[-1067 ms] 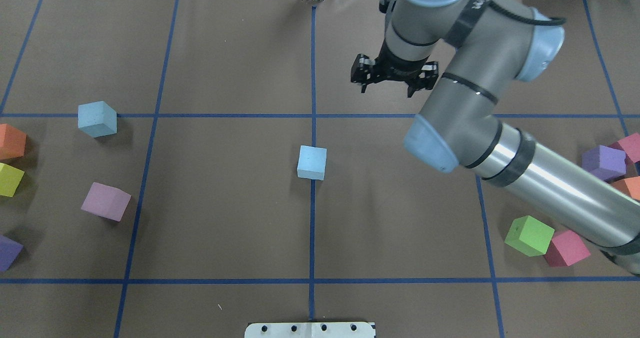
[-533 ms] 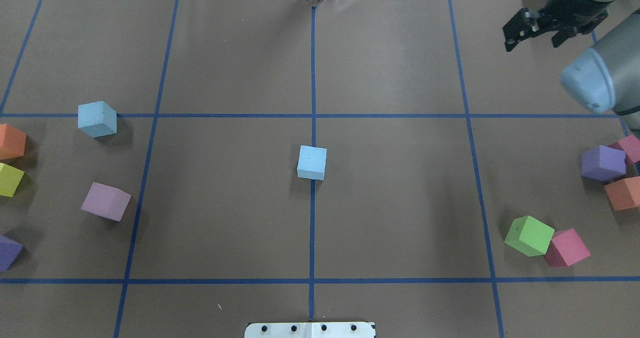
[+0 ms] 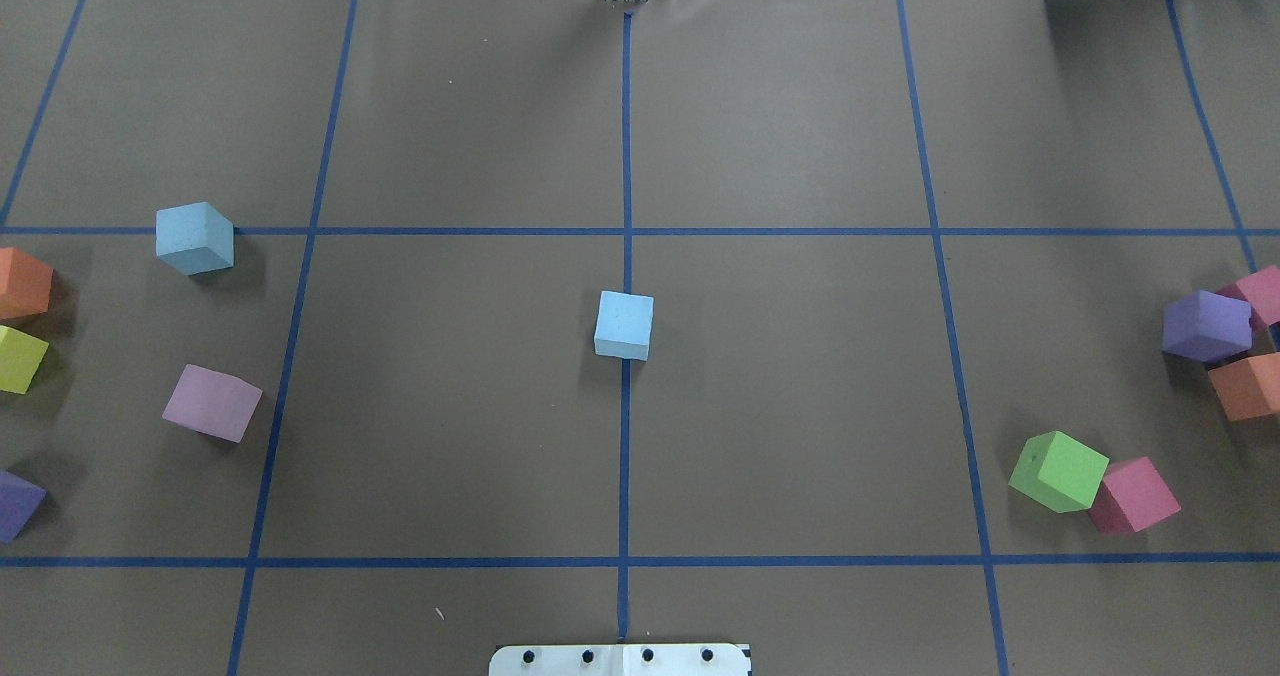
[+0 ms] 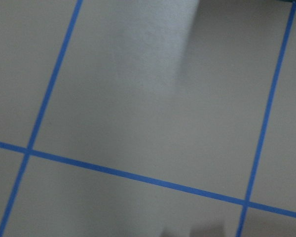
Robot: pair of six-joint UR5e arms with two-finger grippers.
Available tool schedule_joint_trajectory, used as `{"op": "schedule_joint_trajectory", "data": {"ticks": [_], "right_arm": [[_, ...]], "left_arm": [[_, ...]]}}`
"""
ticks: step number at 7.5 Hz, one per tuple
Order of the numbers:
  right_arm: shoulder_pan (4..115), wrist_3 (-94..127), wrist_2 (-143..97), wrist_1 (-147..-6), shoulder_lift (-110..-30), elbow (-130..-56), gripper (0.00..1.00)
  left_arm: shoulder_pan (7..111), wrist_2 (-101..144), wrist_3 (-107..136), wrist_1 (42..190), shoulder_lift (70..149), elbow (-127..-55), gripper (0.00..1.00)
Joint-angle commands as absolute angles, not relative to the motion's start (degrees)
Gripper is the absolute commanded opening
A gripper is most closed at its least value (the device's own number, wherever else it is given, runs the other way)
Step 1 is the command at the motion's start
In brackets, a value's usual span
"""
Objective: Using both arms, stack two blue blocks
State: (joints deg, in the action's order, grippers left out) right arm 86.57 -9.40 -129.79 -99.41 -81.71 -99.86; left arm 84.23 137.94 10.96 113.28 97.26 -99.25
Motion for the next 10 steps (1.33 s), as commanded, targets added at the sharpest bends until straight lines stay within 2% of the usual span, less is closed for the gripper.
{"op": "schedule_joint_trajectory", "data": {"ticks": [1,3,4,7,10], "right_arm": [[93.59,-15.81,-130.08,-98.88,-90.66,-99.23,1.00],[96.32,-15.65,-129.56,-98.79,-95.09,-99.14,1.00],[96.33,-15.64,-129.29,-98.70,-96.32,-99.14,1.00],[96.24,-15.47,-129.29,-98.61,-97.47,-99.05,1.00],[96.24,-15.12,-125.52,-98.53,-97.21,-98.88,1.00]], "left_arm": [[76.51,137.12,20.76,114.26,96.24,-98.79,1.00],[69.46,127.48,32.74,114.17,96.94,-98.18,0.99],[66.91,126.57,35.65,114.43,99.29,-94.78,0.99],[59.88,119.98,42.86,114.61,103.77,-88.62,0.98],[57.66,119.97,46.06,114.61,105.47,-85.53,0.97]]}}
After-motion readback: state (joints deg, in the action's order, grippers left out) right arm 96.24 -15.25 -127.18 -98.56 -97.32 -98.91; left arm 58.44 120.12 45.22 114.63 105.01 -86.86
